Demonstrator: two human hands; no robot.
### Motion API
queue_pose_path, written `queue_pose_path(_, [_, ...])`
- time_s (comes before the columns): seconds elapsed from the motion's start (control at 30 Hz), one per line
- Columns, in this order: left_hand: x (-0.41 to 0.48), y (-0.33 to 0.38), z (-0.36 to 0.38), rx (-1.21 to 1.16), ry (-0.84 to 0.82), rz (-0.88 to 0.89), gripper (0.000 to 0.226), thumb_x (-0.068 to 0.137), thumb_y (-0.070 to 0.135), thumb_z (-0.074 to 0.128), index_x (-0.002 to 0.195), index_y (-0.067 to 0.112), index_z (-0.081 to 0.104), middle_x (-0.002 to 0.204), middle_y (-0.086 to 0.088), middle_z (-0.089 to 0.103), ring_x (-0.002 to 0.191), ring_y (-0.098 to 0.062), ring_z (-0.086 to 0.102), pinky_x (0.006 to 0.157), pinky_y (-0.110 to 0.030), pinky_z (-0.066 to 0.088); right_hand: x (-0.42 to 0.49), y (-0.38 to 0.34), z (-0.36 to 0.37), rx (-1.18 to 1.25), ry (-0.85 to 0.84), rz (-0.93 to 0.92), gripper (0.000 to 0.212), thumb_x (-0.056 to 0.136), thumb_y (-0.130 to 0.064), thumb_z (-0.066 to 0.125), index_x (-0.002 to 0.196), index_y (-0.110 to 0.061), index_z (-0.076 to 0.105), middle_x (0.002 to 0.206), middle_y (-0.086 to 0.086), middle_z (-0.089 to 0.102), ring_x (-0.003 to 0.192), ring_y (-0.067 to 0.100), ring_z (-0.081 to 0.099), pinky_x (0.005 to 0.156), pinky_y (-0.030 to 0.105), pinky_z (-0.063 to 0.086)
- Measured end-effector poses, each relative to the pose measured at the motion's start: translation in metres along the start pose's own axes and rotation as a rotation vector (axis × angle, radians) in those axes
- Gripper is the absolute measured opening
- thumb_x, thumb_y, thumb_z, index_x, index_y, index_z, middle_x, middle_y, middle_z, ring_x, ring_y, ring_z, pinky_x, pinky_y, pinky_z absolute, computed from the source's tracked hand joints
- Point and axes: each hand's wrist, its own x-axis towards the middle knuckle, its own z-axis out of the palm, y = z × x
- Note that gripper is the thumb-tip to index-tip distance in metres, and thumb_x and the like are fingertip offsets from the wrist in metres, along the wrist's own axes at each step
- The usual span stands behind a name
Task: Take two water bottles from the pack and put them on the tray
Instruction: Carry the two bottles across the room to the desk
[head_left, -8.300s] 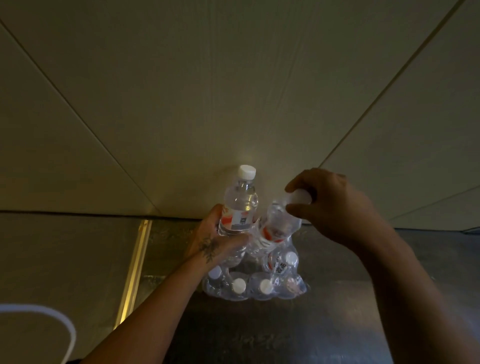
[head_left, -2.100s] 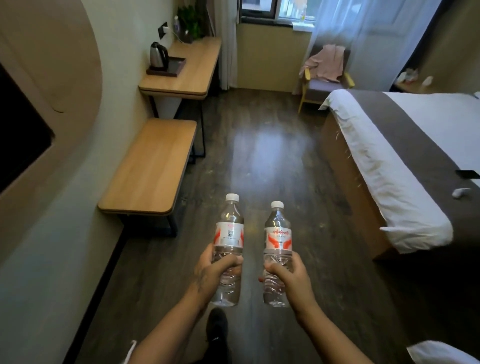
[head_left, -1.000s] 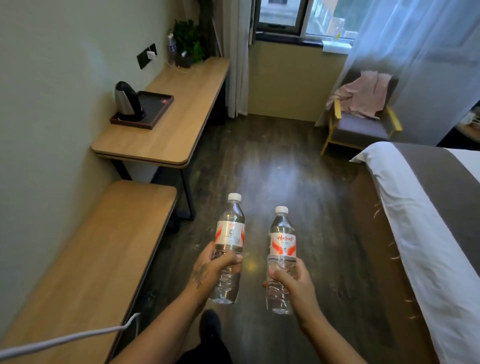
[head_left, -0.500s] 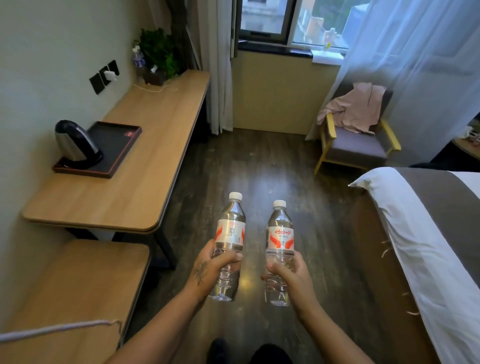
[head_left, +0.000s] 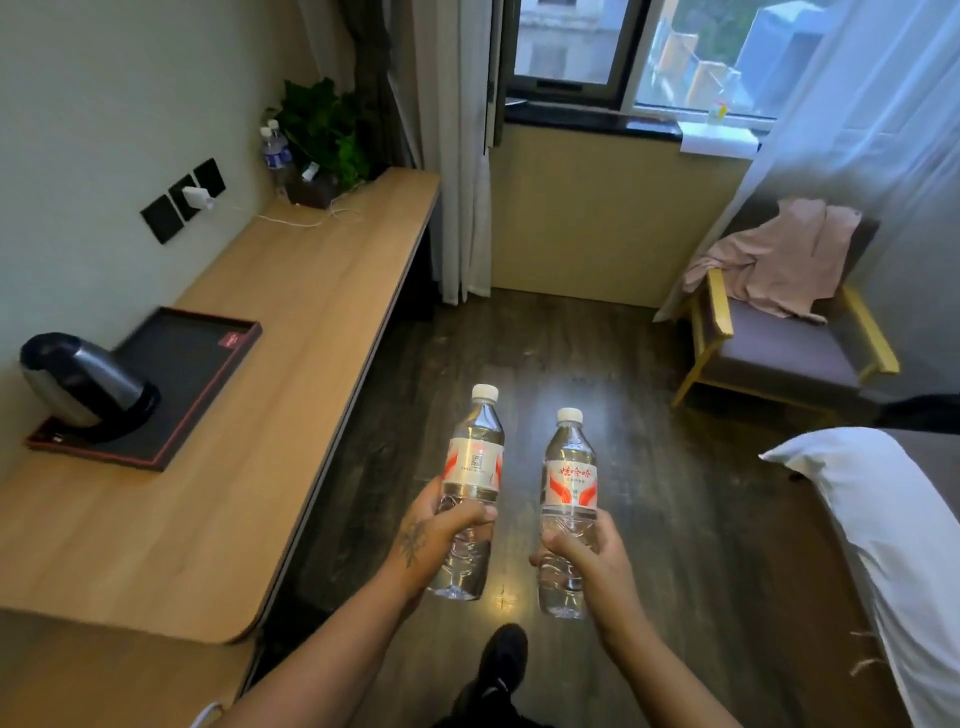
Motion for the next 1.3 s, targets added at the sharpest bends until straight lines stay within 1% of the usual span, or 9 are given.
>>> queue_pose_path(0.2, [0.113,0.057,0.008,-0.044,0.084,-0.046,0.077,0.056,0.045,0.088,0.127,0.022,0.070,0.116,-0.011,0.081,0.106,-0.033,0.079,0.101,-0.058,0.061,0.123,-0.065,-0.004,-0.054,-0.048,0.014,0.064,0.067,-0.025,0.081,0.127,-0.013,0.060,0.114,0.022,0.077,0.102,0.049,0.076,0.095,0.065,0.060])
queue_pose_path(0.53, [0.285,0.133,-0.008,-0.081,0.034,-0.050,0.078,0.058,0.043,0.090,0.130,0.026,0.068,0.118,-0.008,0.082,0.109,-0.031,0.079,0.104,-0.061,0.058,0.293,-0.141,0.022,-0.057,-0.050,0.023,0.063,0.065,-0.033,0.084,0.122,-0.021,0.061,0.117,0.018,0.074,0.107,0.047,0.074,0.094,0.064,0.061])
queue_pose_path(0.63, [0.342,0.157,-0.018,-0.071,0.006,-0.030,0.075,0.060,0.043,0.090,0.130,0.026,0.069,0.117,-0.005,0.082,0.108,-0.028,0.080,0.102,-0.057,0.060,0.343,-0.161,0.034,-0.043,-0.023,0.025,0.073,0.058,-0.041,0.086,0.124,-0.021,0.060,0.117,0.018,0.075,0.105,0.046,0.075,0.090,0.060,0.064])
queue_pose_path(0.77, [0.405,0.190,-0.028,-0.057,-0.042,-0.024,0.079,0.059,0.045,0.089,0.133,0.025,0.067,0.117,-0.004,0.082,0.104,-0.023,0.081,0.092,-0.044,0.063,0.401,-0.185,0.047,-0.048,0.024,0.033,0.072,0.059,-0.040,0.087,0.124,-0.021,0.062,0.114,0.016,0.077,0.098,0.040,0.079,0.091,0.061,0.064])
queue_pose_path(0.87, [0.444,0.214,-0.034,-0.039,-0.048,-0.009,0.084,0.056,0.049,0.087,0.134,0.025,0.065,0.117,-0.004,0.081,0.105,-0.024,0.080,0.094,-0.044,0.063,0.439,-0.205,0.059,-0.067,0.045,0.003,0.064,0.068,-0.034,0.086,0.125,-0.022,0.061,0.115,0.016,0.076,0.100,0.042,0.078,0.093,0.062,0.063])
queue_pose_path(0.97, [0.473,0.231,-0.034,-0.032,-0.060,-0.003,0.088,0.055,0.051,0.085,0.136,0.024,0.063,0.122,-0.008,0.078,0.108,-0.027,0.079,0.097,-0.047,0.063,0.468,-0.222,0.064,-0.061,0.046,-0.003,0.059,0.073,-0.029,0.082,0.126,-0.023,0.060,0.117,0.014,0.076,0.104,0.041,0.076,0.096,0.063,0.061])
queue_pose_path(1.1, [0.504,0.248,-0.029,-0.072,-0.047,-0.019,0.088,0.055,0.048,0.087,0.136,0.023,0.064,0.121,-0.010,0.078,0.106,-0.030,0.079,0.096,-0.050,0.063,0.502,-0.246,0.065,-0.059,0.040,-0.022,0.074,0.061,-0.047,0.083,0.127,-0.023,0.058,0.117,0.013,0.074,0.104,0.039,0.077,0.096,0.060,0.062])
queue_pose_path(1.23, [0.525,0.260,-0.025,-0.070,-0.004,-0.008,0.086,0.055,0.049,0.087,0.135,0.028,0.065,0.120,-0.005,0.080,0.105,-0.023,0.080,0.089,-0.041,0.063,0.537,-0.257,0.062,-0.052,-0.017,-0.028,0.078,0.059,-0.049,0.083,0.128,-0.022,0.058,0.119,0.011,0.075,0.105,0.034,0.078,0.095,0.058,0.064])
queue_pose_path(1.3, [0.530,0.264,-0.026,-0.096,0.043,-0.017,0.084,0.056,0.050,0.087,0.135,0.031,0.065,0.122,-0.005,0.079,0.108,-0.025,0.079,0.095,-0.048,0.063,0.553,-0.265,0.062,-0.065,-0.072,-0.033,0.078,0.060,-0.049,0.083,0.129,-0.022,0.058,0.120,0.009,0.076,0.105,0.030,0.079,0.095,0.057,0.064])
